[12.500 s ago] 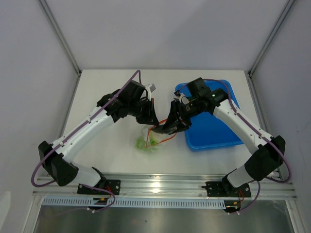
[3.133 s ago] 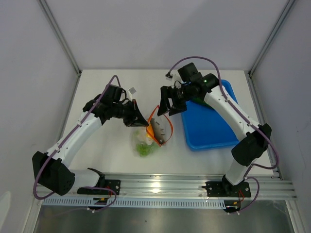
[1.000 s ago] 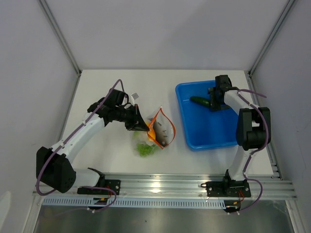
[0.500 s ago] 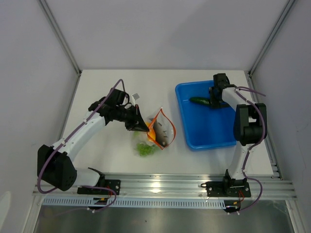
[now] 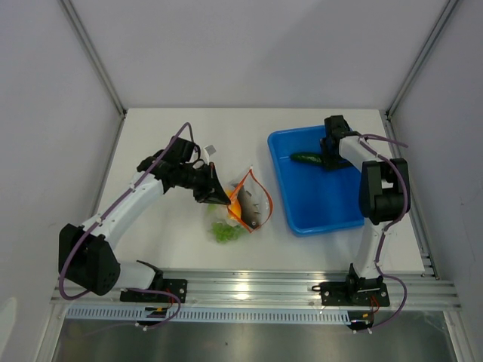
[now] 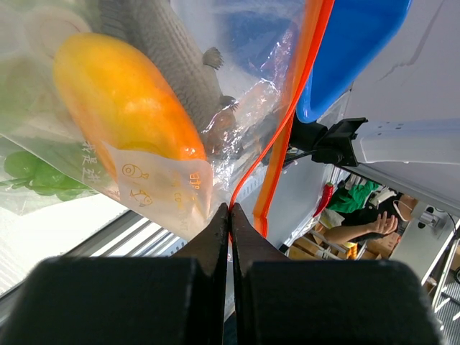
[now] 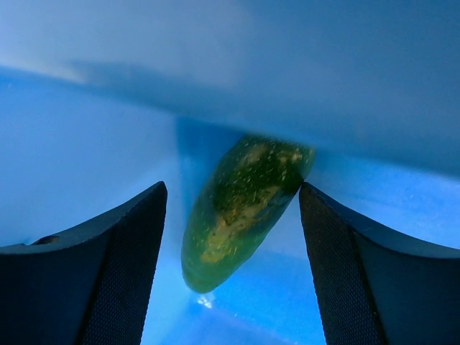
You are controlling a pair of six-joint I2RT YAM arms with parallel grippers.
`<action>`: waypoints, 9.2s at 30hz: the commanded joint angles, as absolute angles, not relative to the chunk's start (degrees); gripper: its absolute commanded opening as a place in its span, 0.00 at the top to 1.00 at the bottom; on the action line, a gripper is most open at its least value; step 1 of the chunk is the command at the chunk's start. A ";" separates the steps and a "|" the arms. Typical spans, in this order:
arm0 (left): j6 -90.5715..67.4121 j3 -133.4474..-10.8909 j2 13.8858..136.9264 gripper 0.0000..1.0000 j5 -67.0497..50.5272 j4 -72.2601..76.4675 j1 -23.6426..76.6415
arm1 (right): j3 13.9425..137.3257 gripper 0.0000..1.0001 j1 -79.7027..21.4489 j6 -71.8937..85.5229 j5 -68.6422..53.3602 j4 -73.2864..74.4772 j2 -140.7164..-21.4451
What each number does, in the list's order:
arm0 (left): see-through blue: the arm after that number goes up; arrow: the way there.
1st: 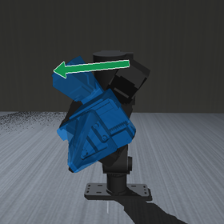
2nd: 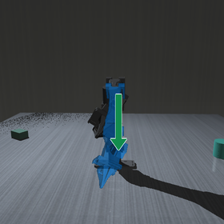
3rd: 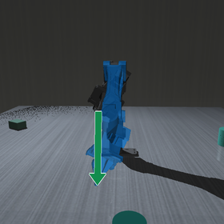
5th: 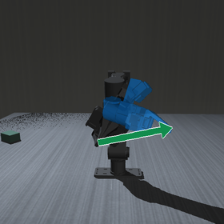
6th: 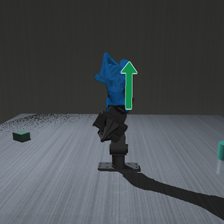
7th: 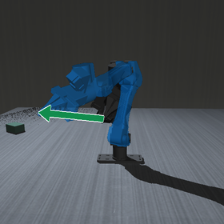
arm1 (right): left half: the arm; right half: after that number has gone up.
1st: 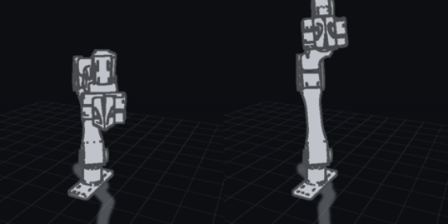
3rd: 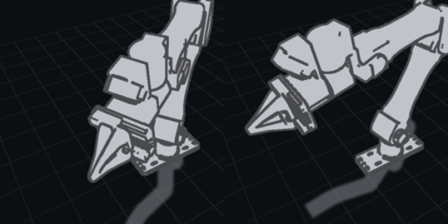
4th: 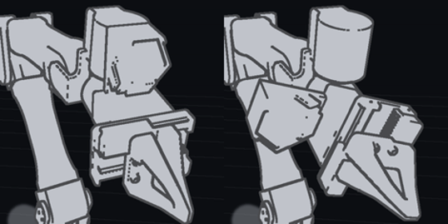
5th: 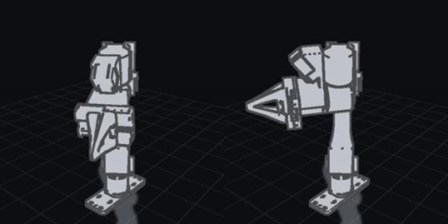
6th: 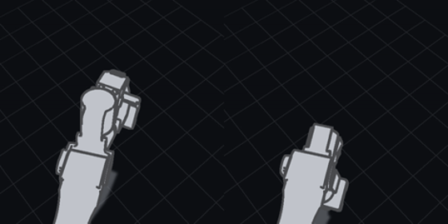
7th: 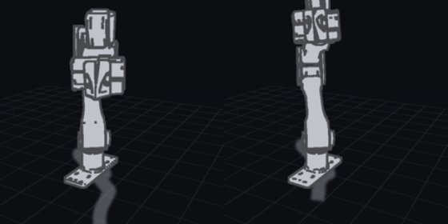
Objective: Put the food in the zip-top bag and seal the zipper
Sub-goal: Pick up the fake vegetable from the bin, then place the fake vegetable in the zipper food storage bag, then adjust the zipper food storage bag at the center of the board.
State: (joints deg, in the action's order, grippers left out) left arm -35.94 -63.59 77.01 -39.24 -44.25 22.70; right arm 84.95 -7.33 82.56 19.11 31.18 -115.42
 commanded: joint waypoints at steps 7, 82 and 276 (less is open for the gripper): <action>-34.89 -66.36 77.34 0.99 -39.99 -43.86 21.97 | 85.34 0.31 -8.35 79.37 22.15 32.26 -117.95; -41.39 -74.79 81.65 0.99 -41.84 -42.45 21.97 | 73.83 1.00 -28.83 31.99 -17.40 21.01 -78.13; -39.82 -74.97 70.14 0.54 -32.26 -49.65 21.53 | 99.32 1.00 -41.40 36.91 -22.50 40.78 -99.75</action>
State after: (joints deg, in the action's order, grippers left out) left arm -41.50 -71.94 70.04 -33.08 -48.86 21.26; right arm 96.42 -41.15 32.10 -23.68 42.63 -98.96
